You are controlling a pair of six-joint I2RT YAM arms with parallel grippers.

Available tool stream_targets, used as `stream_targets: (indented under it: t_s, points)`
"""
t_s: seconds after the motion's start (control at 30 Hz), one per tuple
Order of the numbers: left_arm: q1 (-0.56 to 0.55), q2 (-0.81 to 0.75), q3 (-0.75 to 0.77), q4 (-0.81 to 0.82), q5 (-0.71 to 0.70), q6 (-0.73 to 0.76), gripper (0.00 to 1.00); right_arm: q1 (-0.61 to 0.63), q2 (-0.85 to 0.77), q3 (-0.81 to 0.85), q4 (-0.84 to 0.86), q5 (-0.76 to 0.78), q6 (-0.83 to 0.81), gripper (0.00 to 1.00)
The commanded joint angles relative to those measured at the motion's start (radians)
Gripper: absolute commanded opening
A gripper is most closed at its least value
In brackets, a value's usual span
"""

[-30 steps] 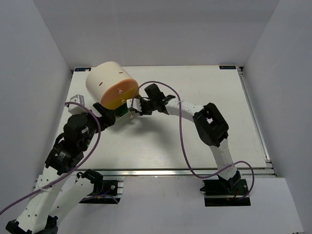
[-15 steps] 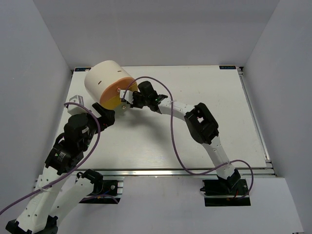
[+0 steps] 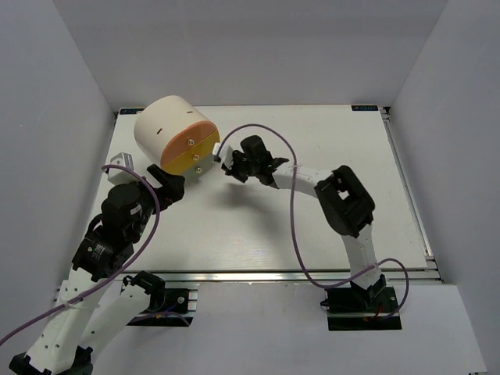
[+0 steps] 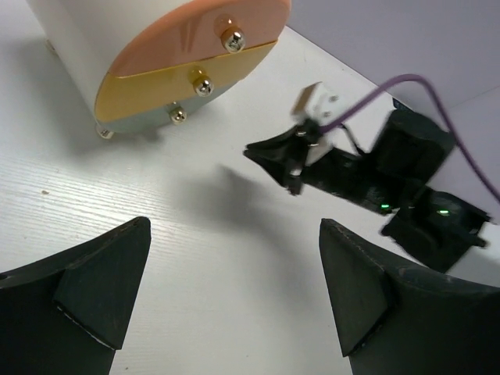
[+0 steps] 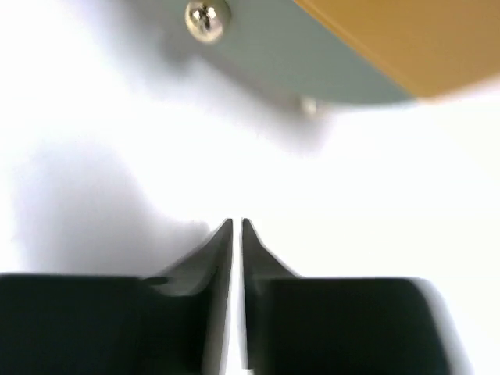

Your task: Sort the legos into containers by color

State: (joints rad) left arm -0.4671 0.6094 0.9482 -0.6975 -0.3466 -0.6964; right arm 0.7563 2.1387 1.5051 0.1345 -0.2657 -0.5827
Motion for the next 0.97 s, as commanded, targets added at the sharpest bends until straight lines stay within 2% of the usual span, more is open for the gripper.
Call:
stream_targets:
  t_s: [0.0, 0.03, 0.1, 0.13, 0.3, 0.5, 0.7, 0.93]
  points:
    - [-0.004, -0.004, -0.035, 0.052, 0.063, 0.003, 0.98, -0.089, -0.212, -0.069, -0.013, -0.096, 0.258, 0.19]
    - [-0.004, 0.0, -0.045, 0.078, 0.078, 0.006, 0.98, -0.103, -0.241, -0.078, -0.059, -0.154, 0.308, 0.56]
    - [-0.004, 0.021, -0.075, 0.111, 0.113, 0.014, 0.98, -0.155, -0.322, -0.101, -0.198, -0.213, 0.432, 0.85]
    - [-0.004, 0.03, -0.084, 0.145, 0.151, 0.017, 0.98, -0.167, -0.373, -0.109, -0.241, -0.248, 0.455, 0.89]
    - [-0.004, 0.102, -0.123, 0.248, 0.251, 0.034, 0.98, -0.219, -0.505, -0.148, -0.477, -0.202, 0.504, 0.89]
    - [-0.004, 0.173, -0.147, 0.331, 0.302, 0.061, 0.98, -0.262, -0.598, -0.15, -0.636, 0.006, 0.431, 0.89]
    - [-0.004, 0.199, -0.169, 0.378, 0.337, 0.061, 0.98, -0.285, -0.715, -0.278, -0.5, 0.019, 0.463, 0.89]
    - [-0.004, 0.19, -0.186, 0.395, 0.343, 0.072, 0.98, -0.296, -0.775, -0.299, -0.429, 0.042, 0.509, 0.89]
